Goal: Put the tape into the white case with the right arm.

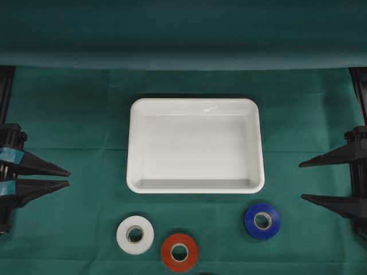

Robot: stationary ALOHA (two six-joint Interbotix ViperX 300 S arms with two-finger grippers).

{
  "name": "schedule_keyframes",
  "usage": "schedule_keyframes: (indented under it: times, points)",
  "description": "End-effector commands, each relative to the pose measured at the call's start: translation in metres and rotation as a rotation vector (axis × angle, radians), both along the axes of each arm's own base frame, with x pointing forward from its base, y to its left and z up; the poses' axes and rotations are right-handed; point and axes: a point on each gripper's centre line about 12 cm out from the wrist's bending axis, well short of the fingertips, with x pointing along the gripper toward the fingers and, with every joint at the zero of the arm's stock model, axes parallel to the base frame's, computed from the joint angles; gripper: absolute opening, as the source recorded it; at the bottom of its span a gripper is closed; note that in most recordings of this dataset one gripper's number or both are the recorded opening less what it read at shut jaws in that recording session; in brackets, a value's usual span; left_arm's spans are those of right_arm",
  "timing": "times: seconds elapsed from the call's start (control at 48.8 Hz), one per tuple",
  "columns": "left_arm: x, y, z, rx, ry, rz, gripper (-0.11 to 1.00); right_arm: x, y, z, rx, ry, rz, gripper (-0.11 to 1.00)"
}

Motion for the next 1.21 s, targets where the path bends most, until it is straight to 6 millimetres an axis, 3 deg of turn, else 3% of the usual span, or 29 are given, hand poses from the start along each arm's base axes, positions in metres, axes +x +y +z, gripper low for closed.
schedule_keyframes:
  times: [0.0,0.041,0.143,0.246,0.738,0.902,1.004,1.127,1.189]
  points:
    - [-0.001,0.001,0.009,-0.03,-0.031,0.004,0.24,0.002,0.001,0.002,0.008,0.0,0.007,0.24]
    - [-0.002,0.001,0.009,-0.03,-0.037,0.004,0.22,0.001,0.001,-0.001,0.008,0.008,0.008,0.22]
    - [-0.005,0.001,0.009,-0.029,-0.044,0.004,0.02,0.001,0.001,-0.005,0.006,0.037,0.009,0.02]
    - [-0.005,0.001,0.007,-0.03,-0.035,0.004,0.0,0.002,0.001,-0.008,0.006,0.068,0.007,-0.08]
    - [-0.007,0.0,-0.004,-0.029,0.041,0.003,0.0,-0.003,0.001,-0.014,0.009,0.077,0.007,-0.09]
    - [-0.01,0.0,-0.01,-0.027,0.081,0.003,0.0,-0.004,0.001,-0.017,0.007,0.086,0.007,0.1]
    - [-0.016,0.0,-0.014,-0.027,0.098,0.002,0.0,-0.004,0.001,-0.018,0.007,0.091,0.008,0.35]
    - [-0.027,0.0,-0.021,-0.027,0.124,0.0,0.0,-0.004,0.001,-0.019,0.006,0.092,0.008,0.74]
    - [-0.034,0.0,-0.025,-0.023,0.133,-0.001,0.0,-0.004,0.001,-0.021,0.007,0.106,0.006,0.79]
